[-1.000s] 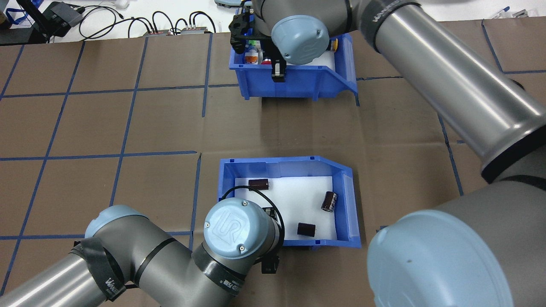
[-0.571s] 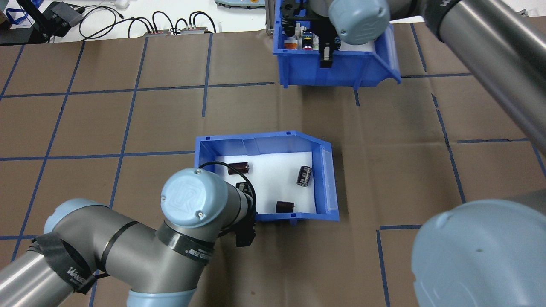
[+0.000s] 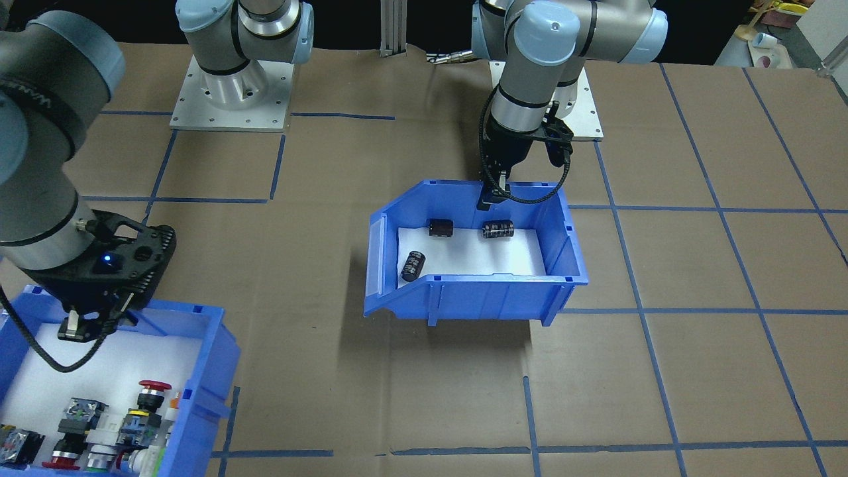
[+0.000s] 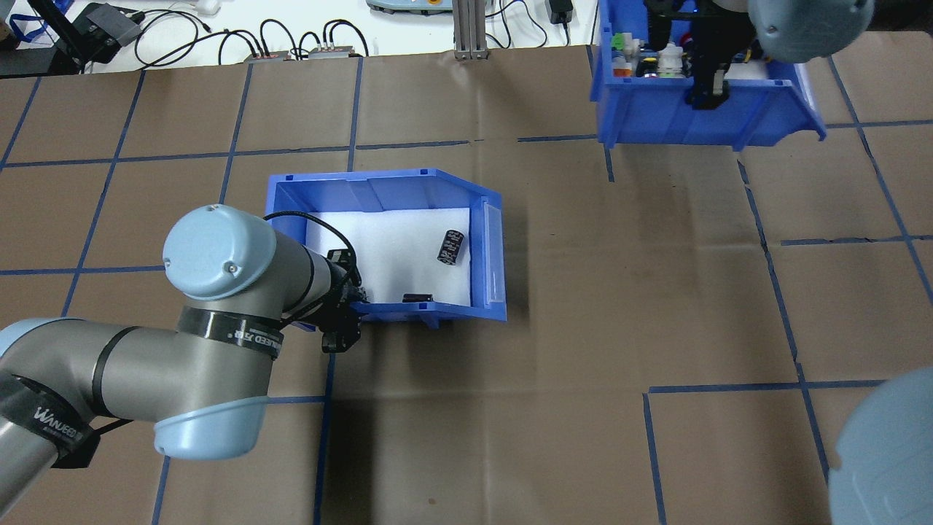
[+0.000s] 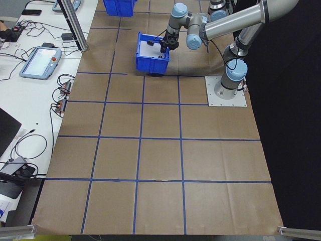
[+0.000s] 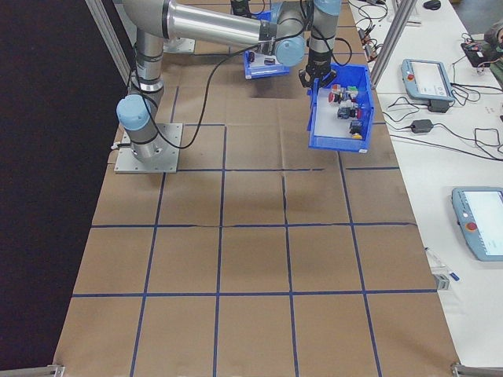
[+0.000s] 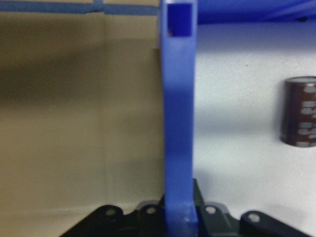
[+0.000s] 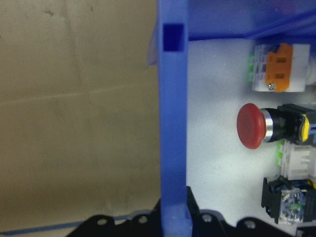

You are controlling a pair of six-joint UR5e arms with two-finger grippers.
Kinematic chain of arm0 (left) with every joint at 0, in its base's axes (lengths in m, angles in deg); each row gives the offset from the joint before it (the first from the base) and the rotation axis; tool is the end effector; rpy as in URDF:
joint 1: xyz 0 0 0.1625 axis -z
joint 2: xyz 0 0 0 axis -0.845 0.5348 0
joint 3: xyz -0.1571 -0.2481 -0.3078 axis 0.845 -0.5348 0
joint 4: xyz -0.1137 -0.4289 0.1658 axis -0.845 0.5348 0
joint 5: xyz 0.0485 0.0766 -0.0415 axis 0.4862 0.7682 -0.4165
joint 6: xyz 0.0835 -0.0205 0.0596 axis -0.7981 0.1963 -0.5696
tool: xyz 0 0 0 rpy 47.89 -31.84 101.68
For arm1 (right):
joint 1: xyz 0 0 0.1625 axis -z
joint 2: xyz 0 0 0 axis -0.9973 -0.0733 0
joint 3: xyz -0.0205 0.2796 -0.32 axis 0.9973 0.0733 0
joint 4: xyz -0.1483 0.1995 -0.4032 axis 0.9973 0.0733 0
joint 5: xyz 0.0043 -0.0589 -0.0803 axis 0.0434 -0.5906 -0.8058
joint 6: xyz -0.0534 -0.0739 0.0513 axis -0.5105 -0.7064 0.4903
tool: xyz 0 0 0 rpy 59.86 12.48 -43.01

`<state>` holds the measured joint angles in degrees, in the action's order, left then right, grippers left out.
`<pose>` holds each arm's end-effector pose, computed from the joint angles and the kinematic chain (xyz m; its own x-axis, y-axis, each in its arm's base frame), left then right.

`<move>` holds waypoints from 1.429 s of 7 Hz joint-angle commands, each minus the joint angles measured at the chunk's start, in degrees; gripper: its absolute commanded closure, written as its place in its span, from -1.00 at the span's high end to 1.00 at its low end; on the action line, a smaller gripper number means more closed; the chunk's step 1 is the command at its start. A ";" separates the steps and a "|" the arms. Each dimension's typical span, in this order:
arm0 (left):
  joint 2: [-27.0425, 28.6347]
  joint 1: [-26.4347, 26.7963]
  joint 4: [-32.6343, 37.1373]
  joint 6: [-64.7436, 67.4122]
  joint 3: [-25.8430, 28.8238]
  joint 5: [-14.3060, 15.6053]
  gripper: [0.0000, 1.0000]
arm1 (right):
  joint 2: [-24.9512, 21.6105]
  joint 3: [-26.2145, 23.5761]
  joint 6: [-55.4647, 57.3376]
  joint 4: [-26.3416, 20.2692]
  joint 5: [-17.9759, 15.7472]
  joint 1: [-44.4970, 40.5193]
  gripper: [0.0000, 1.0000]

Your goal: Place battery box in front

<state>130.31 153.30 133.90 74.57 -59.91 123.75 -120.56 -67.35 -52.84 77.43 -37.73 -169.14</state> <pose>-0.1870 -0.4443 0.2646 -0.0237 -0.9818 0.1886 -0.9940 0.0432 0.1003 0.0460 -0.6989 0.3966 -0.1225 -0.9896 0.0758 -0.9899 0.1273 0.0622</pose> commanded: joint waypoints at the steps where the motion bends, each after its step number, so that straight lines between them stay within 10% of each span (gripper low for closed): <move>1: 8.27 -2.38 0.16 -3.04 8.06 -0.05 -1.00 | -4.75 -6.34 -5.21 0.01 0.01 5.36 -0.85; 10: 32.22 11.32 2.09 9.77 34.38 0.13 -1.00 | -14.70 -21.66 -20.61 0.36 -0.16 12.24 -0.85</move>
<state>160.42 163.25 135.12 82.00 -28.11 123.84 -134.21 -87.28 -73.50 77.72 -37.90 -156.81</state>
